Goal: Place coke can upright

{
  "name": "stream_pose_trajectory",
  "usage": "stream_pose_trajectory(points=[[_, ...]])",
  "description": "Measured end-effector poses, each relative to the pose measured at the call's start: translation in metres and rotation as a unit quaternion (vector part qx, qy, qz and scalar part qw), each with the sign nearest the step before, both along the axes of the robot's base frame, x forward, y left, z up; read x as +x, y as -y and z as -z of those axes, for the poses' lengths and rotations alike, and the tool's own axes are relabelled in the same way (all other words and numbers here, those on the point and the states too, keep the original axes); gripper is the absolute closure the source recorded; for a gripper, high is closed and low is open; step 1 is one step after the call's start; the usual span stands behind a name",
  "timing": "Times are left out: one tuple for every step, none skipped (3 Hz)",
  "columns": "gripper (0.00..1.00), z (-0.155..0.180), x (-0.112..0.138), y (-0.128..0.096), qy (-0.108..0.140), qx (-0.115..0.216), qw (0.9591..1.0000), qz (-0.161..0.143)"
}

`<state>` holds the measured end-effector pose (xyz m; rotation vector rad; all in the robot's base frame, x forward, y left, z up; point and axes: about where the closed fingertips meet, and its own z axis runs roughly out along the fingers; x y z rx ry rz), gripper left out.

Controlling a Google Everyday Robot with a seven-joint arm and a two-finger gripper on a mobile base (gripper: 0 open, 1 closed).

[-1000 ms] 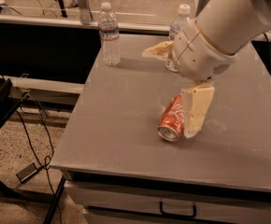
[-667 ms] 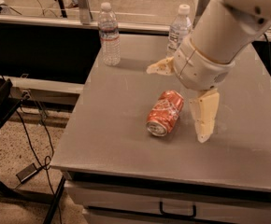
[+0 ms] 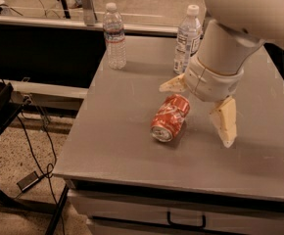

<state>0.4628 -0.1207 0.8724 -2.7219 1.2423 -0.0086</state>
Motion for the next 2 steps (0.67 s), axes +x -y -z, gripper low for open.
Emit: stream_pose_trajectory(points=[[0.0, 0.014, 0.005, -0.005, 0.005, -0.028, 0.999, -0.033], [0.0, 0.028, 0.005, -0.017, 0.005, -0.04, 0.9972, -0.062]])
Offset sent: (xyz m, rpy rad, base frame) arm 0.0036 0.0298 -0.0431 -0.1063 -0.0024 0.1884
